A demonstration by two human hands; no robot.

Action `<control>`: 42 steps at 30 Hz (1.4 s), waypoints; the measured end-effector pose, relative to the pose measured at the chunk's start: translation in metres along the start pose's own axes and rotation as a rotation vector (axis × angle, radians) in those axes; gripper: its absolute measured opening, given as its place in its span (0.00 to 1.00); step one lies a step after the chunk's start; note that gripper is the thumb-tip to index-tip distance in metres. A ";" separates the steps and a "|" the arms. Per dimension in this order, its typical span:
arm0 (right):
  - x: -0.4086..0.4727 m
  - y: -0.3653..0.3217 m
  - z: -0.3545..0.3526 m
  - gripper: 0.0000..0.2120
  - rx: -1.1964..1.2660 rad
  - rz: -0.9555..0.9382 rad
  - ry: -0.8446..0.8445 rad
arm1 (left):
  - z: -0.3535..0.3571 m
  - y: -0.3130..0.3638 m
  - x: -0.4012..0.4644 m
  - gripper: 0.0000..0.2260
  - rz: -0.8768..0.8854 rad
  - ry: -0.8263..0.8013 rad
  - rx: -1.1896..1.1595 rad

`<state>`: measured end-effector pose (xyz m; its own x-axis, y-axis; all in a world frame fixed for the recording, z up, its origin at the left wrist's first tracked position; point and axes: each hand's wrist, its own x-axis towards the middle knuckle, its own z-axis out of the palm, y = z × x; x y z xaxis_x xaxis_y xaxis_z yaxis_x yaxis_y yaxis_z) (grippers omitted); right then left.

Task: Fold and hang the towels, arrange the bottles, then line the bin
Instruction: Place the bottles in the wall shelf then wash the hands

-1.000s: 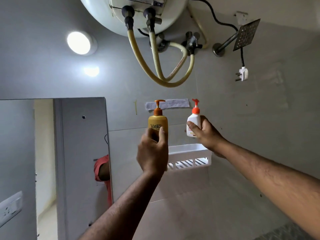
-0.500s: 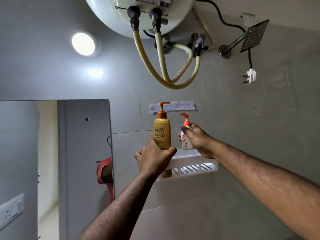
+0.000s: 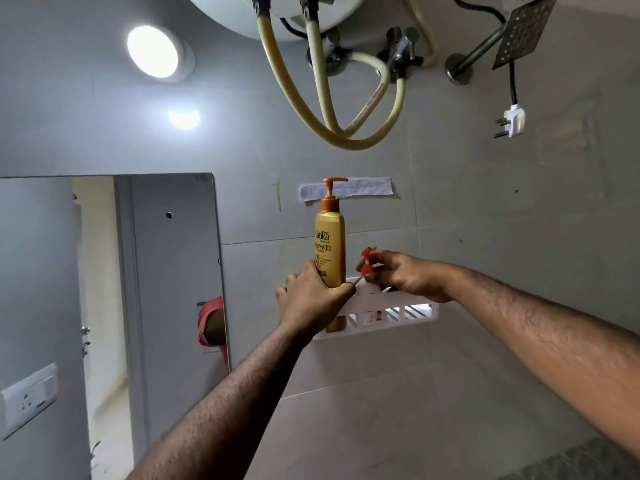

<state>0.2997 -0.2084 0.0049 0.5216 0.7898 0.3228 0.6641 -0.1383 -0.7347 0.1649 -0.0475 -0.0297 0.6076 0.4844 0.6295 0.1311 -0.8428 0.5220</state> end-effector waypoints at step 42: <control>-0.070 0.086 0.375 0.27 -0.416 -0.845 0.446 | -0.017 -0.239 -0.170 0.15 0.071 0.387 0.104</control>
<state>0.1193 -0.0516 -0.3041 -0.1046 0.4443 0.8898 0.9931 0.0950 0.0693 0.0170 0.0751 -0.2519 0.2808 0.4598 0.8424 0.1895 -0.8871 0.4210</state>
